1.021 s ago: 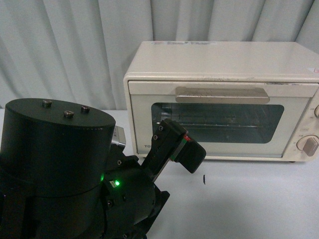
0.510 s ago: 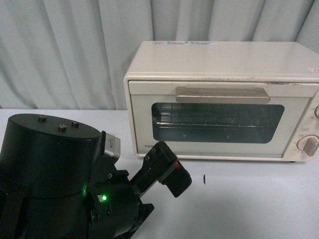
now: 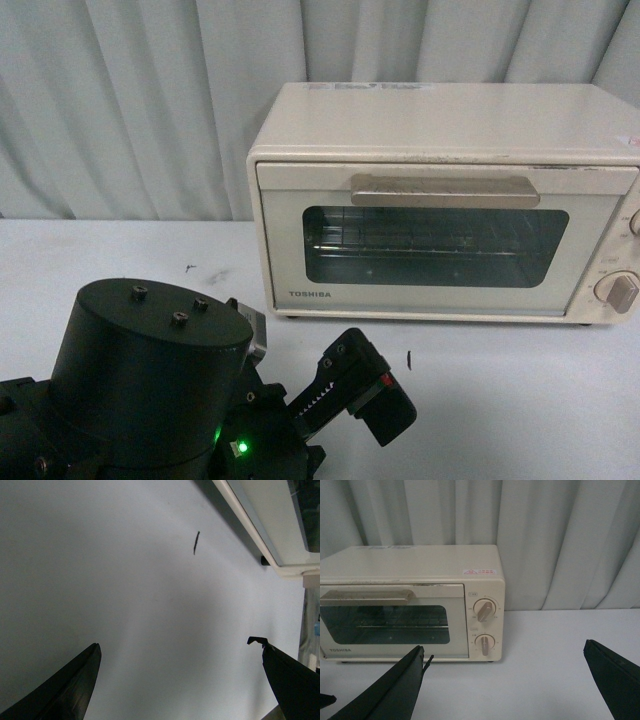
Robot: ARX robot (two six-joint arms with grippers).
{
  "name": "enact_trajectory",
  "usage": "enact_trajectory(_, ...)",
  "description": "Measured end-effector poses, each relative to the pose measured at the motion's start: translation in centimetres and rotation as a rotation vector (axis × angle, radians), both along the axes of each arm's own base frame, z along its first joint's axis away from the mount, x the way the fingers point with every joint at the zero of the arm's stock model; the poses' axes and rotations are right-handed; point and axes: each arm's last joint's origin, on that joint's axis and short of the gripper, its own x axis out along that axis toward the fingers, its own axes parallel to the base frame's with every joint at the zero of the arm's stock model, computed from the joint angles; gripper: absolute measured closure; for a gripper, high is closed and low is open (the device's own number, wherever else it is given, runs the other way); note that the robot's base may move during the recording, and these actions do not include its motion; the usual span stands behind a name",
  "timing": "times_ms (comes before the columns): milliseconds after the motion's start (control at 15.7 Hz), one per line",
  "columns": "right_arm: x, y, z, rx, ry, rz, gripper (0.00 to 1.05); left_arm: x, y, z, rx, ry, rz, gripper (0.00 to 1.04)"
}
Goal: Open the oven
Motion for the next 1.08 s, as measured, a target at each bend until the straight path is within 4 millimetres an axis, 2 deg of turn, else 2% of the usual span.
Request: enact_trajectory(1084,0.00,0.00,0.00,0.000,0.000,0.000,0.06,-0.22,-0.10,-0.69,0.035,0.001,-0.004,0.07)
